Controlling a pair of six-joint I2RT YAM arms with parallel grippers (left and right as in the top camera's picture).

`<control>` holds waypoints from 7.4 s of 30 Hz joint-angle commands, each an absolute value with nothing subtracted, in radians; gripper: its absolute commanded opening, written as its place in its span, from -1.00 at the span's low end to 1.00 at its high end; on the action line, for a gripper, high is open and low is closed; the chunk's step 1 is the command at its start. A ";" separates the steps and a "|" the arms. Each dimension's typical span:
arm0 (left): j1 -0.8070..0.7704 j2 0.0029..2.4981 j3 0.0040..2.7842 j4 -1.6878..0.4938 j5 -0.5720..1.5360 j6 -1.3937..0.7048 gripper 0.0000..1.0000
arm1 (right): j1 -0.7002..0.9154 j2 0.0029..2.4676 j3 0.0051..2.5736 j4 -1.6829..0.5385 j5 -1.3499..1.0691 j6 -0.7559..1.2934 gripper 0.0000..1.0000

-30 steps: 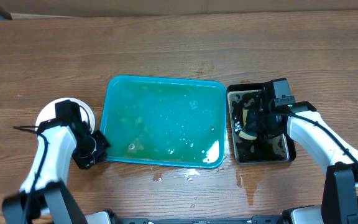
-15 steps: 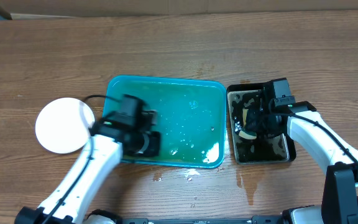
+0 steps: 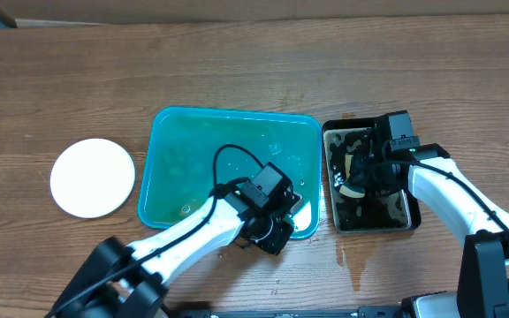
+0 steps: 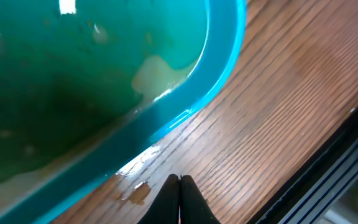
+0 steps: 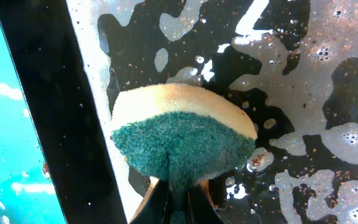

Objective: Clean dirty plates on tray and stack at the side

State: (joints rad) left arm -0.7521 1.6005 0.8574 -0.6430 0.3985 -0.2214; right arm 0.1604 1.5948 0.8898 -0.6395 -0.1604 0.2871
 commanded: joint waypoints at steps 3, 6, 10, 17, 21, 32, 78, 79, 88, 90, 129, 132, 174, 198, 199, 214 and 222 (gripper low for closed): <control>-0.724 1.628 0.886 -0.642 0.464 -0.224 -0.89 | 0.162 1.601 0.889 -0.635 -0.166 0.283 -0.92; -0.720 1.642 0.886 -0.641 0.471 -0.224 -0.92 | 0.162 1.601 0.889 -0.636 -0.166 0.283 -0.92; -0.719 1.649 0.886 -0.642 0.479 -0.224 -0.91 | 0.162 1.601 0.889 -0.637 -0.166 0.283 -0.92; -0.719 1.650 0.886 -0.574 0.542 -0.331 -0.89 | 0.162 1.601 0.889 -0.639 -0.166 0.283 -0.92; -0.720 1.656 0.886 -0.567 0.530 -0.379 -0.90 | 0.162 1.601 0.889 -0.639 -0.166 0.283 -0.92; -0.719 1.713 0.886 -0.566 0.524 -0.432 -0.90 | 0.162 1.601 0.889 -0.639 -0.166 0.283 -0.92; -0.679 1.526 1.110 -0.834 0.143 -0.406 -0.92 | 0.162 1.628 0.889 -0.570 -0.195 0.283 -0.91; -0.668 1.511 1.110 -0.840 0.137 -0.408 -0.91 | 0.162 1.639 0.889 -0.592 -0.192 0.279 -0.91; -0.595 1.446 1.110 -0.885 0.138 -0.406 -0.92 | 0.108 1.760 0.890 -0.749 0.219 0.446 -0.92; -0.595 1.446 1.110 -0.897 0.138 -0.404 -0.92 | 0.084 1.760 0.891 -0.706 0.101 0.454 -0.92; -0.595 1.446 1.110 -0.897 0.126 -0.404 -0.92 | 0.147 1.762 0.897 -0.754 0.095 0.371 -0.92; -0.595 1.446 1.110 -0.897 0.126 -0.405 -0.92 | 0.144 1.760 0.933 -0.762 0.044 0.350 -0.92; -0.595 1.446 1.110 -0.897 0.122 -0.408 -0.81 | 0.256 1.700 1.091 -0.797 -0.017 0.143 -0.18; -0.267 1.373 1.141 -1.016 0.080 -0.344 0.21 | 0.239 1.501 1.231 -1.002 -0.031 0.214 1.00; -0.239 1.373 1.147 -1.047 0.082 -0.344 0.21 | 0.239 1.496 1.231 -1.015 -0.031 0.216 1.00; -0.156 1.028 1.103 -1.154 0.046 -0.284 0.25 | 0.214 1.190 1.176 -1.071 -0.010 0.316 1.00; -0.156 0.677 1.018 -1.145 0.015 -0.276 0.66 | 0.214 0.817 0.998 -1.032 0.030 0.315 1.00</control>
